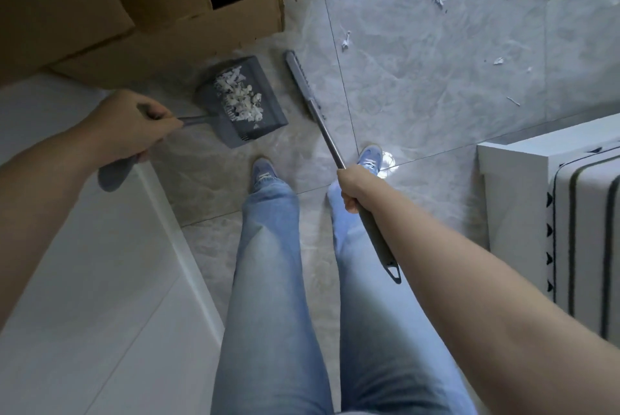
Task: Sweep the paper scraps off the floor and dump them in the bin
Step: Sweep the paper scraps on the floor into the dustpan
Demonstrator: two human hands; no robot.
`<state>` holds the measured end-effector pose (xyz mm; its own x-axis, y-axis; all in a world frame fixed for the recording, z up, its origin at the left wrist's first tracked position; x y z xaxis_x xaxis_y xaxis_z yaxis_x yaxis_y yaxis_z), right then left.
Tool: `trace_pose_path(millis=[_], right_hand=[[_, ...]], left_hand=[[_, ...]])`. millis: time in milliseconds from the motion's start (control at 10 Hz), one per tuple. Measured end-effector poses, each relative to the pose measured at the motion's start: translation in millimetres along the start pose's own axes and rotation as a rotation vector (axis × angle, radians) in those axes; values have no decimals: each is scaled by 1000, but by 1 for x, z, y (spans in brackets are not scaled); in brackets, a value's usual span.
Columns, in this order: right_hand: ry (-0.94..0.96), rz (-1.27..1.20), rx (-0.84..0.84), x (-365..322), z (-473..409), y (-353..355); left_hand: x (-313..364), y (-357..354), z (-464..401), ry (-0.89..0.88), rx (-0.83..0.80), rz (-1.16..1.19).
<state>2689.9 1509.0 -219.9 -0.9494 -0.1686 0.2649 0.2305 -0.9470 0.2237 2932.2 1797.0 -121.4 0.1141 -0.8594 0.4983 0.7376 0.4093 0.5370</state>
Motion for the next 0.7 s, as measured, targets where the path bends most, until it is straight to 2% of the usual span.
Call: trace_pose_path(millis=[200, 400, 700], right_hand=[[118, 128, 91, 7, -2, 74], [115, 128, 54, 11, -8, 152], [77, 33, 147, -2, -18, 240]], left_hand=[[58, -20, 2, -18, 37, -14], [124, -54, -8, -21, 77, -24], [188, -76, -40, -25, 104, -68]])
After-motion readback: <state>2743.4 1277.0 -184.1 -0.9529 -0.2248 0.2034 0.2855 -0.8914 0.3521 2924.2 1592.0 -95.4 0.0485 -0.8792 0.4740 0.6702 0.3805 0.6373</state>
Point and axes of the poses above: each hand's wrist, its own z-axis away from the middle knuckle, its own y-axis out of the back of the hand, x = y × z, the point moved 10 cm from there along -z, towards the middle knuckle, and after that the axes turned 13 degrees about -y, right-handed, at the moved point
